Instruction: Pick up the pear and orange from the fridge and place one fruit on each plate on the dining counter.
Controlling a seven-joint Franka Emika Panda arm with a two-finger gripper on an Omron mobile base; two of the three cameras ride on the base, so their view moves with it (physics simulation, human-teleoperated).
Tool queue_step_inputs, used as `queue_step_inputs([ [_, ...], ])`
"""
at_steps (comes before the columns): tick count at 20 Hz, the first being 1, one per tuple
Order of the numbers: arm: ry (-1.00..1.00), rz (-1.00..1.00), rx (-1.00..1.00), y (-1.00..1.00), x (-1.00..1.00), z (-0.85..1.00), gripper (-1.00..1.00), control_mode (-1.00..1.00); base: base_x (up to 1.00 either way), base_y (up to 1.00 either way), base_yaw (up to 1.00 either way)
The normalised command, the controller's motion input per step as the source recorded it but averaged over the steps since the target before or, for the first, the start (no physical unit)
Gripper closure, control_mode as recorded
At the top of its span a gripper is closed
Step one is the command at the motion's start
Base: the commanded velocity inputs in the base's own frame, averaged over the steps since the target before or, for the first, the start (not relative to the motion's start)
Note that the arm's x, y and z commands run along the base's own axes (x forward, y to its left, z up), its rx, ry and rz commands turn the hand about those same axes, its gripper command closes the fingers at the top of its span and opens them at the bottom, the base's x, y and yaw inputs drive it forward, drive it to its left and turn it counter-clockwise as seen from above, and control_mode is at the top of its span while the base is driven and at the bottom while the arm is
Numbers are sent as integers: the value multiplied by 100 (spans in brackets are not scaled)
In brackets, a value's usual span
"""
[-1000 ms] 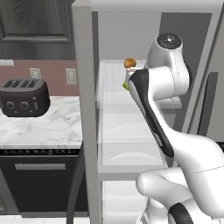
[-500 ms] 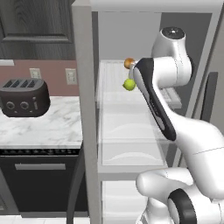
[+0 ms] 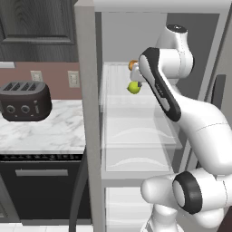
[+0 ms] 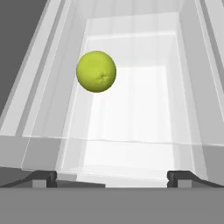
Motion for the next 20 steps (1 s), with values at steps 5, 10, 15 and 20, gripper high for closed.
queue_step_inputs([
  [5, -1, 8, 0, 0, 63, -21, -100, -100, 0, 0, 0],
  [10, 9, 0, 0, 0, 95, -1, -100, -100, 0, 0, 0],
  [15, 19, 0, 0, 0, 81, 0, -100, -100, 0, 0, 0],
  [20, 7, 0, 0, 0, 40, -3, -100, -100, 0, 0, 0],
])
